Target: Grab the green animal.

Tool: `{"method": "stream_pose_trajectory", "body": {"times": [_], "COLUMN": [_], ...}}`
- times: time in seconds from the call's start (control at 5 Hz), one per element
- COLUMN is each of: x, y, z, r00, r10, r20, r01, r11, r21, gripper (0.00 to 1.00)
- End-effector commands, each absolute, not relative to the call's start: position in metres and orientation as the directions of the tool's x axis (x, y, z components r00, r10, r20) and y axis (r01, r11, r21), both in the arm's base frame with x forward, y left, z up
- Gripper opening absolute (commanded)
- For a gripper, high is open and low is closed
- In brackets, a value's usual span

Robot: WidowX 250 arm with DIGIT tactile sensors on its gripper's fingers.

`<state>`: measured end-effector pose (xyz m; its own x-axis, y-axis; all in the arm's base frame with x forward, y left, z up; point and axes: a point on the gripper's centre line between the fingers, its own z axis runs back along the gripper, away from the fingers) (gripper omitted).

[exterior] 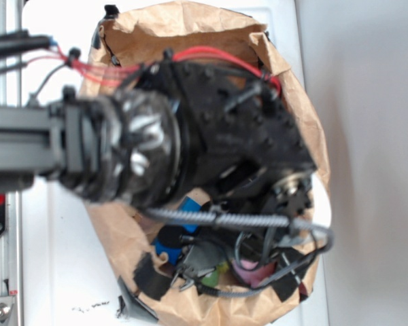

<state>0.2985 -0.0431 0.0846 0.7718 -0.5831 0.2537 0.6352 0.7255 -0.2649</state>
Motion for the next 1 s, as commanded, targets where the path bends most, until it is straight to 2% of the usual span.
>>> {"method": "stream_pose_trajectory", "body": {"times": [0.0, 0.2, 0.4, 0.8], "x": [0.32, 0.317, 0.301, 0.28], "y": [-0.014, -0.024, -0.041, -0.075], "z": [0.138, 0.123, 0.113, 0.1], "r00": [0.766, 0.655, 0.537, 0.437], "r10": [-0.535, -0.686, -0.781, -0.832], "r20": [0.356, 0.317, 0.32, 0.341], "r01": [0.63, 0.755, 0.843, 0.898], "r11": [0.735, 0.611, 0.501, 0.424], "r21": [-0.251, -0.239, -0.194, -0.115], "gripper": [0.0, 1.0, 1.0, 1.0]}}
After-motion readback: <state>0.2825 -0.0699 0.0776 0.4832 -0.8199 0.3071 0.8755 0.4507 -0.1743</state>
